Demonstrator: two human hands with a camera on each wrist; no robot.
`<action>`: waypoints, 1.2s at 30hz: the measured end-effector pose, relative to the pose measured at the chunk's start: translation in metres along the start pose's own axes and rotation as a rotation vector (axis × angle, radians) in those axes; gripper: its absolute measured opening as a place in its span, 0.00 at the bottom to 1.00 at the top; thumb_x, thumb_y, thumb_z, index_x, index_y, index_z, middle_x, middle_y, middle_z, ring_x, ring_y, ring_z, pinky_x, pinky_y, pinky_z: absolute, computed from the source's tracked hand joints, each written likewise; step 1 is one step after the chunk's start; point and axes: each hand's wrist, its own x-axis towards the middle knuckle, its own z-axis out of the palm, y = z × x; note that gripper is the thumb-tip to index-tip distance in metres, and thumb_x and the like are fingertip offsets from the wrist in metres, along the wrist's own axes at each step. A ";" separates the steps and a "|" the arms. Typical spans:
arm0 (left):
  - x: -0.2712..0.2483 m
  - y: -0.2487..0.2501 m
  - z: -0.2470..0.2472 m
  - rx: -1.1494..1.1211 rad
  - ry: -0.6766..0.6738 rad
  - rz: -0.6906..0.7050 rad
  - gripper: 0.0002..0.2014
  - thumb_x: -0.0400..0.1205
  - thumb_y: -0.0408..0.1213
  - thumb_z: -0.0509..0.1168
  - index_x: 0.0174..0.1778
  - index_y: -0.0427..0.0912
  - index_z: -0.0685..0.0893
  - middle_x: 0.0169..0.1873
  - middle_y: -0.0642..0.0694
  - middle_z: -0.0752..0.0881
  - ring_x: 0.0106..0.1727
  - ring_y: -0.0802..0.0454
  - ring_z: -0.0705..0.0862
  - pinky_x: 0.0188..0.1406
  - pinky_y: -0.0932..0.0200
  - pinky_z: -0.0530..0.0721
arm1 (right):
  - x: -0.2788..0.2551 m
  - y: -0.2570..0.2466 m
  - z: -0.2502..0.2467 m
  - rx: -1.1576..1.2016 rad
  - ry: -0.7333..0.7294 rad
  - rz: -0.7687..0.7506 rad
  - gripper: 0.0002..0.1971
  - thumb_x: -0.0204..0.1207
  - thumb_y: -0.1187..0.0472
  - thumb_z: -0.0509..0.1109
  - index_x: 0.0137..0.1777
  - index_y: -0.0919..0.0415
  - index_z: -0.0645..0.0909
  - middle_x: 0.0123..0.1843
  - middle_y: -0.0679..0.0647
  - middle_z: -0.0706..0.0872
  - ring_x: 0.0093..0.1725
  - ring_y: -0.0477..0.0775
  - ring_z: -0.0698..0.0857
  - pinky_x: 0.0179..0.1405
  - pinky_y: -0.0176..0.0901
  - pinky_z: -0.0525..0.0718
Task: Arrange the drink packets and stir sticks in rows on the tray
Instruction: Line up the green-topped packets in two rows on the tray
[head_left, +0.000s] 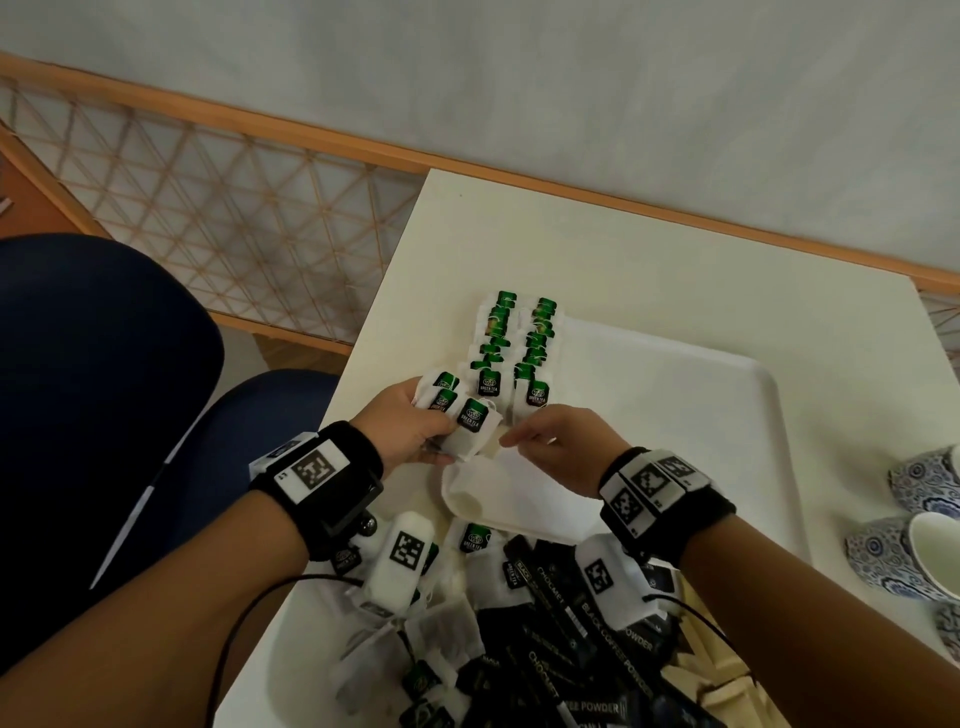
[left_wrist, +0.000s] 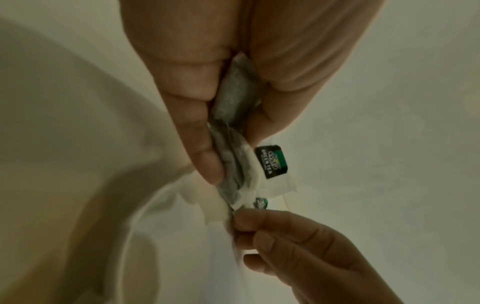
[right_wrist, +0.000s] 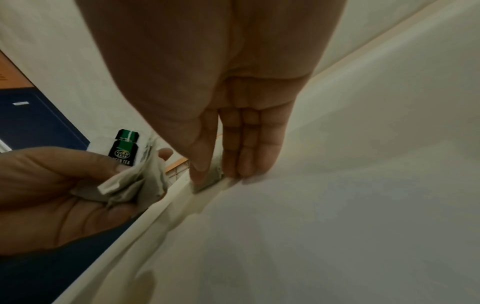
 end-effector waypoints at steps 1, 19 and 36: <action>-0.001 0.000 0.000 0.001 0.001 0.009 0.13 0.79 0.19 0.65 0.47 0.43 0.81 0.41 0.40 0.87 0.32 0.49 0.86 0.30 0.55 0.90 | 0.000 0.000 -0.001 0.003 0.018 -0.010 0.12 0.80 0.59 0.65 0.52 0.46 0.89 0.53 0.46 0.86 0.51 0.47 0.83 0.59 0.39 0.79; -0.012 -0.001 -0.014 -0.134 0.083 0.115 0.12 0.77 0.18 0.67 0.49 0.39 0.84 0.37 0.42 0.87 0.30 0.52 0.87 0.28 0.56 0.89 | -0.004 -0.027 -0.027 0.210 0.132 -0.042 0.07 0.75 0.61 0.73 0.49 0.48 0.89 0.39 0.54 0.90 0.39 0.46 0.85 0.47 0.37 0.83; 0.001 0.009 -0.029 -0.234 0.136 0.216 0.16 0.77 0.18 0.66 0.58 0.35 0.83 0.49 0.37 0.87 0.45 0.44 0.88 0.35 0.56 0.89 | 0.045 -0.029 -0.014 0.094 0.182 -0.014 0.07 0.78 0.60 0.68 0.50 0.49 0.87 0.35 0.36 0.82 0.36 0.35 0.80 0.33 0.20 0.72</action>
